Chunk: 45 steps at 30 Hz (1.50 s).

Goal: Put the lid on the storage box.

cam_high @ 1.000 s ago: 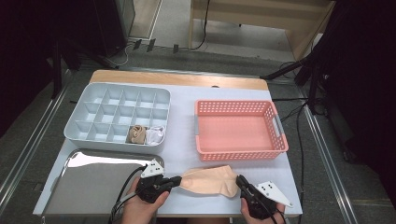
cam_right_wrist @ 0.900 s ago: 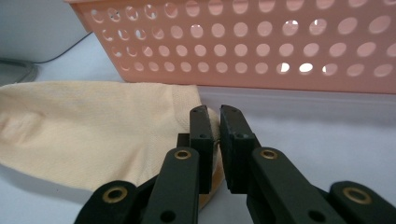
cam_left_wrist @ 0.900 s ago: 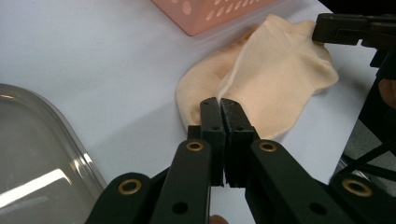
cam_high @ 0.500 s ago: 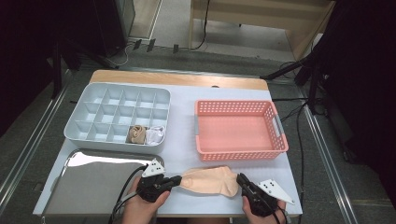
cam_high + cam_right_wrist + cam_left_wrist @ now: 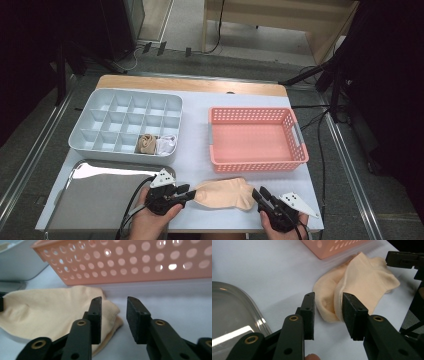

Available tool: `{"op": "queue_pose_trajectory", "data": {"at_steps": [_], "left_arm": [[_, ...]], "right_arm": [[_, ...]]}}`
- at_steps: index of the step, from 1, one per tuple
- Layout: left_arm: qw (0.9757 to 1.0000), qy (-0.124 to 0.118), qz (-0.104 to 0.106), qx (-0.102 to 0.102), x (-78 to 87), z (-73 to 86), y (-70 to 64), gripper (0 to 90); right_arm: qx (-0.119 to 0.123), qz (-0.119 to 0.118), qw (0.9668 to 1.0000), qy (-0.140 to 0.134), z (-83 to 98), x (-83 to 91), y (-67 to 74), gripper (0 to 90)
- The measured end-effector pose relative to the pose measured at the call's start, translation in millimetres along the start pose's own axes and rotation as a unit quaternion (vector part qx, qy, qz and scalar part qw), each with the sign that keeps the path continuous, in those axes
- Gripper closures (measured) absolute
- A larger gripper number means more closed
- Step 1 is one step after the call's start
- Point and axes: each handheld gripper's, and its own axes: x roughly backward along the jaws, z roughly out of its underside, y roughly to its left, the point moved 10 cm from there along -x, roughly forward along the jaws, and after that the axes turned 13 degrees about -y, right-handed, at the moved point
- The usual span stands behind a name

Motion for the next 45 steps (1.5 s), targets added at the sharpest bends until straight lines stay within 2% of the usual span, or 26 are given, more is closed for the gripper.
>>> {"op": "queue_pose_trajectory", "data": {"at_steps": [1, 3, 4, 6, 8, 10, 12, 16, 21, 22, 25, 28, 29, 31, 33, 35, 38, 41, 43, 45], "left_arm": [[1.0, 0.003, -0.005, 0.0, -1.1, 1.1, 0.9, 62.9], [0.9999, 0.011, -0.002, 0.005, -3.4, 3.6, 0.0, 62.3], [0.9997, 0.022, -0.009, 0.0, -4.7, 6.5, -0.6, 62.3], [0.9992, 0.038, -0.011, -0.004, -7.1, 11.3, -2.4, 64.4], [0.9992, 0.038, -0.009, -0.008, -7.8, 11.7, -3.7, 68.1], [0.999, 0.043, 0.0, -0.011, -8.6, 13.3, -5.8, 75.1], [0.999, 0.042, 0.012, -0.011, -7.8, 13.4, -9.1, 84.0], [0.9983, 0.038, 0.043, 0.012, -2.0, 8.8, -15.6, 87.0], [0.9952, 0.036, 0.076, 0.049, 5.9, 1.5, -19.5, 87.2], [0.9947, 0.039, 0.081, 0.05, 6.6, 1.3, -19.3, 87.2], [0.9944, 0.046, 0.078, 0.054, 4.3, 4.0, -19.5, 87.1], [0.9959, 0.054, 0.059, 0.043, -1.2, 9.8, -16.1, 85.6], [0.9971, 0.048, 0.047, 0.036, -2.9, 10.7, -13.8, 82.8], [0.9986, 0.034, 0.031, 0.026, -3.7, 8.7, -10.3, 73.7], [0.9989, 0.018, 0.034, 0.027, -1.8, 4.2, -9.3, 70.5], [0.9995, 0.0, 0.023, 0.022, 0.7, -1.2, -6.5, 64.9], [0.9993, -0.014, 0.026, 0.025, 2.2, -5.4, -7.5, 67.7], [0.9996, 0.0, 0.026, 0.013, 0.5, -1.4, -10.0, 82.7], [0.9995, 0.005, 0.026, 0.014, -1.4, 0.6, -9.1, 89.2], [0.9997, 0.008, 0.019, 0.015, -4.0, 1.9, -5.3, 90.0]], "right_arm": [[0.002, 0.004, 1.0, 0.005, 2.9, -0.3, -1.4, 63.4], [-0.004, 0.01, 0.9998, 0.017, 8.9, -1.3, -3.4, 62.1], [-0.009, 0.01, 0.9996, 0.024, 12.3, -1.8, -3.2, 62.2], [-0.002, 0.007, 0.9997, 0.022, 14.8, -2.6, 0.1, 62.9], [0.006, 0.001, 0.9997, 0.024, 16.7, -3.5, 5.6, 64.4], [0.018, -0.003, 0.9995, 0.027, 19.5, -3.9, 12.0, 70.0], [0.021, -0.007, 0.9992, 0.033, 21.0, -4.1, 15.6, 80.7], [0.004, -0.016, 0.9991, 0.039, 19.7, -2.4, 16.8, 85.8], [-0.023, -0.024, 0.9991, 0.025, -0.8, 11.6, 12.1, 86.5], [-0.025, -0.03, 0.999, 0.022, -5.2, 14.7, 12.4, 86.5], [-0.021, -0.032, 0.999, 0.021, -12.7, 20.5, 11.8, 86.6], [-0.012, -0.026, 0.9987, 0.042, -5.3, 16.3, 8.2, 85.9], [-0.012, -0.024, 0.9985, 0.049, -1.4, 13.9, 6.7, 83.8], [-0.016, -0.003, 0.9987, 0.049, 5.9, 9.0, -0.8, 78.1], [-0.032, -0.009, 0.9988, 0.037, 4.7, 8.3, -3.2, 69.3], [-0.042, -0.008, 0.9987, 0.028, 2.5, 9.9, -4.0, 64.5], [-0.04, -0.012, 0.9987, 0.028, 5.4, 10.2, -1.6, 63.2], [-0.036, -0.006, 0.9982, 0.047, 16.0, 8.2, 1.3, 66.5], [-0.032, -0.006, 0.9984, 0.046, 19.3, 8.0, 5.1, 76.3], [-0.025, -0.007, 0.9981, 0.056, 20.7, 8.7, 8.1, 84.4]]}}
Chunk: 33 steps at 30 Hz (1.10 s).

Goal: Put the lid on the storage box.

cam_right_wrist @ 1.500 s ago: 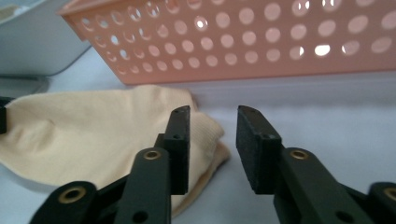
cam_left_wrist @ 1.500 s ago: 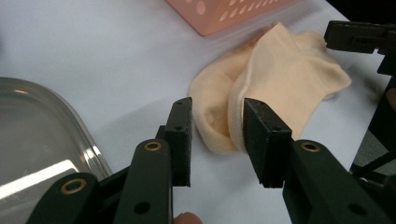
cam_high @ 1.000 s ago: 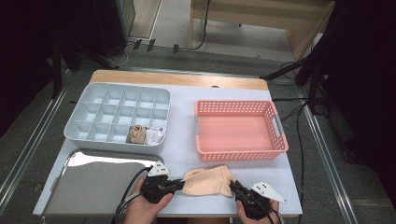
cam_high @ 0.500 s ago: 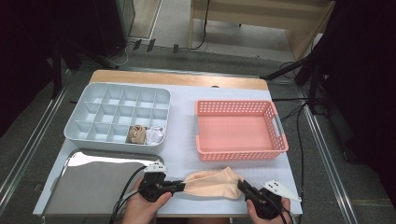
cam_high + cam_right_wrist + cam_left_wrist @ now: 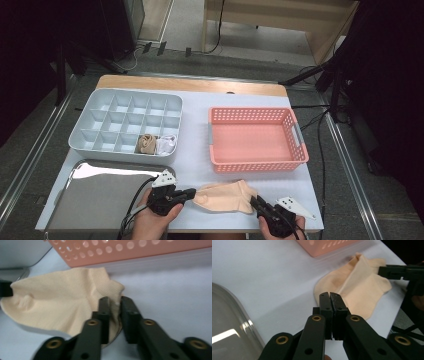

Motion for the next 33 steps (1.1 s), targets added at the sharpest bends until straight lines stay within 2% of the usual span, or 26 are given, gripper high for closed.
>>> {"op": "queue_pose_trajectory", "data": {"at_steps": [4, 6, 8, 11, 14, 16, 18, 19, 21, 22, 24, 27, 31, 33], "left_arm": [[1.0, 0.005, -0.007, -0.003, -3.0, 1.6, 1.7, 88.3], [1.0, -0.002, -0.005, -0.005, -1.3, -0.4, 0.0, 79.5], [0.9998, -0.017, -0.002, -0.006, 1.9, -5.0, -2.1, 72.4], [0.9997, -0.025, -0.001, -0.004, 4.7, -8.4, -2.7, 70.2], [1.0, -0.003, 0.006, -0.006, 1.7, -1.7, -3.8, 72.7], [0.9999, 0.008, 0.012, -0.007, -1.6, 3.6, -7.2, 75.8], [0.9998, 0.011, 0.01, -0.012, -2.4, 4.9, -9.5, 81.8], [0.9998, 0.011, 0.01, -0.012, -2.4, 4.9, -9.5, 85.1], [0.9999, 0.006, 0.01, -0.007, -1.3, 2.9, -9.8, 84.2], [0.9999, 0.001, 0.009, -0.007, -0.3, 1.2, -9.7, 81.0], [0.9997, -0.021, -0.006, -0.01, 3.9, -5.9, -8.6, 67.6], [0.9988, -0.042, -0.015, -0.018, 8.1, -15.6, -13.0, 63.8], [0.9977, -0.059, -0.011, -0.03, 5.2, -22.2, -27.6, 66.4], [0.9981, -0.054, -0.002, -0.029, -0.9, -21.1, -34.5, 69.8]], "right_arm": [[-0.001, -0.001, 0.9999, -0.011, -5.4, 3.2, 0.3, 86.3], [-0.006, -0.005, 0.9999, -0.015, -5.8, 4.3, 0.7, 83.7], [-0.011, -0.003, 0.9997, -0.024, -6.4, 4.0, 0.1, 71.2], [-0.015, 0.009, 0.9993, -0.032, -6.0, 2.6, -3.2, 60.0], [-0.005, 0.008, 0.9994, -0.032, -1.5, -0.9, -1.0, 61.9], [0.008, 0.001, 0.9996, -0.028, 1.3, -3.4, 5.4, 71.6], [0.01, -0.01, 0.9997, -0.021, 4.4, -5.4, 12.6, 81.4], [0.01, -0.01, 0.9997, -0.021, 4.4, -5.4, 12.6, 81.4], [0.0, -0.011, 0.9999, -0.013, 3.6, -5.4, 12.8, 83.6], [-0.006, -0.011, 0.9998, -0.013, 2.5, -5.2, 11.6, 83.7], [-0.012, -0.012, 0.9997, -0.016, 0.5, -3.9, 10.0, 83.7], [-0.011, -0.017, 0.9996, -0.021, -3.3, -2.1, 11.1, 83.6], [-0.01, -0.022, 0.9993, -0.027, -7.6, -1.7, 14.9, 83.4], [-0.009, -0.027, 0.9991, -0.032, -10.4, -1.1, 16.7, 83.4]]}}
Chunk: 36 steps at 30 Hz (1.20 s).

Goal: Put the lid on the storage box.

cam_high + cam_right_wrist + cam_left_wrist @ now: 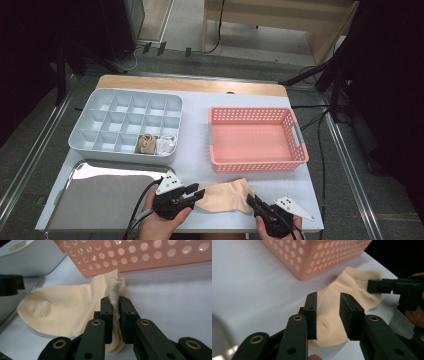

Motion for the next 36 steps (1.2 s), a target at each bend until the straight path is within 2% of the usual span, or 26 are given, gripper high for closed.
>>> {"op": "queue_pose_trajectory", "data": {"at_steps": [2, 4, 6, 8, 9, 11, 14, 16, 17, 19, 21, 22, 25, 29, 33, 36], "left_arm": [[0.9998, 0.016, 0.011, -0.002, -10.7, 5.0, -8.7, 73.0], [0.9995, 0.03, 0.012, -0.004, -20.5, 8.9, -12.6, 74.1], [0.999, 0.042, 0.011, 0.003, -31.6, 12.8, -13.5, 73.9], [0.9979, 0.065, 0.003, 0.004, -42.1, 20.4, -11.5, 73.1], [0.9977, 0.068, -0.002, 0.004, -45.0, 22.4, -10.5, 73.0], [0.9963, 0.083, -0.021, -0.007, -50.1, 29.0, -5.1, 73.9], [0.9963, 0.083, -0.022, 0.001, -49.3, 26.7, -5.3, 75.1], [0.9985, 0.055, -0.009, 0.003, -46.9, 18.5, -11.6, 73.7], [0.9987, 0.051, -0.007, 0.005, -47.1, 17.5, -13.9, 74.6], [0.998, 0.063, -0.002, 0.006, -49.3, 20.7, -15.5, 75.4], [0.9963, 0.086, -0.004, -0.002, -54.7, 30.3, -12.0, 75.3], [0.9966, 0.082, -0.002, 0.001, -54.9, 29.9, -11.5, 76.1], [0.9975, 0.071, 0.004, 0.004, -49.6, 23.2, -13.3, 73.2], [0.999, 0.034, 0.026, 0.016, -27.4, 5.1, -15.3, 70.2], [0.9995, 0.002, 0.02, 0.026, 1.0, -6.1, 1.9, 69.5], [0.9988, -0.01, 0.011, 0.046, 18.0, -5.3, 18.2, 69.8]], "right_arm": [[-0.001, -0.004, 1.0, -0.003, -2.8, 1.0, 2.5, 83.3], [-0.001, -0.011, 0.9999, -0.003, -4.9, 1.7, 6.2, 83.1], [0.0, -0.02, 0.9998, -0.003, -6.6, 2.1, 9.5, 82.8], [0.0, -0.026, 0.9997, -0.004, -8.2, 2.5, 12.1, 82.4], [0.001, -0.03, 0.9995, -0.006, -9.5, 3.0, 12.8, 82.3], [-0.003, -0.034, 0.9994, -0.007, -11.1, 4.3, 13.9, 82.5], [-0.009, -0.04, 0.9991, -0.014, -15.3, 7.8, 16.1, 82.8], [-0.01, -0.04, 0.999, -0.016, -17.6, 9.6, 18.1, 82.8], [-0.008, -0.042, 0.9989, -0.021, -19.7, 9.8, 19.2, 82.8], [-0.009, -0.044, 0.9988, -0.021, -20.6, 9.3, 20.9, 82.8], [-0.009, -0.046, 0.9987, -0.021, -20.2, 7.6, 23.7, 82.7], [-0.007, -0.048, 0.9986, -0.019, -19.2, 6.2, 26.5, 82.7], [0.0, -0.052, 0.9985, -0.017, -18.2, 4.0, 33.4, 82.4], [0.002, -0.046, 0.9987, -0.02, -20.8, 2.0, 41.1, 82.0], [0.012, -0.028, 0.9994, -0.016, -18.4, -4.1, 48.7, 81.1], [0.018, -0.025, 0.9995, -0.009, -12.5, -12.8, 58.2, 81.1]]}}
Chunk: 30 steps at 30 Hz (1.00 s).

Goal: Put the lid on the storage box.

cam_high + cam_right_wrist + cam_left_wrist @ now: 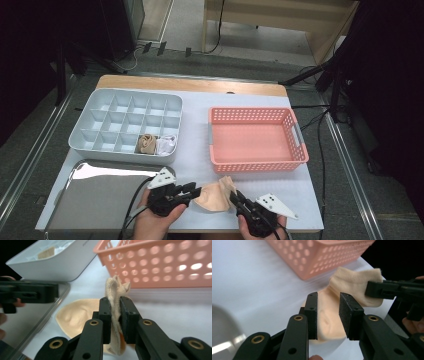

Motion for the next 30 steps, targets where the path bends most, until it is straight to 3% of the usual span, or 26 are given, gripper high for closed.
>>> {"op": "queue_pose_trajectory", "data": {"at_steps": [5, 6, 9, 11, 14, 16, 19, 23, 26, 30], "left_arm": [[0.9999, 0.008, -0.004, 0.008, 6.3, 5.9, 9.8, 70.6], [0.9999, 0.008, -0.002, 0.011, 6.3, 6.7, 10.2, 70.6], [0.9998, 0.012, -0.004, 0.013, 4.3, 10.7, 11.0, 70.5], [0.9998, 0.014, -0.001, 0.016, 4.5, 12.5, 11.5, 70.4], [0.9998, 0.015, 0.0, 0.015, 4.7, 12.9, 11.9, 71.0], [0.9998, 0.007, 0.003, 0.017, 5.1, 11.3, 10.1, 72.3], [0.9998, 0.003, 0.01, 0.015, 3.7, 11.2, 3.9, 74.1], [0.9997, 0.003, 0.022, 0.013, 0.9, 12.8, -2.9, 74.2], [0.9997, 0.008, 0.024, 0.008, -3.0, 14.4, -4.4, 72.0], [0.9996, 0.014, 0.023, -0.001, -6.8, 16.4, -8.5, 68.0]], "right_arm": [[0.026, 0.011, 0.9995, 0.017, 13.9, -17.5, 19.1, 78.6], [0.027, 0.004, 0.9995, 0.017, 16.9, -20.7, 24.7, 73.6], [0.036, -0.052, 0.9978, 0.019, 23.8, -26.8, 46.2, 58.4], [0.021, -0.075, 0.9969, -0.008, 14.4, -21.2, 51.9, 51.6], [0.013, -0.081, 0.9959, -0.037, 2.3, -9.3, 45.4, 53.9], [0.013, -0.066, 0.997, -0.037, 2.4, -3.0, 34.8, 58.3], [0.013, -0.037, 0.999, -0.02, 10.4, 0.4, 16.0, 62.1], [0.013, -0.014, 0.9998, -0.001, 19.0, 2.2, 3.8, 70.7], [0.013, -0.002, 0.9999, 0.011, 24.7, 1.0, 0.5, 72.7], [0.027, -0.005, 0.9992, 0.03, 34.6, -4.0, 5.4, 72.7]]}}
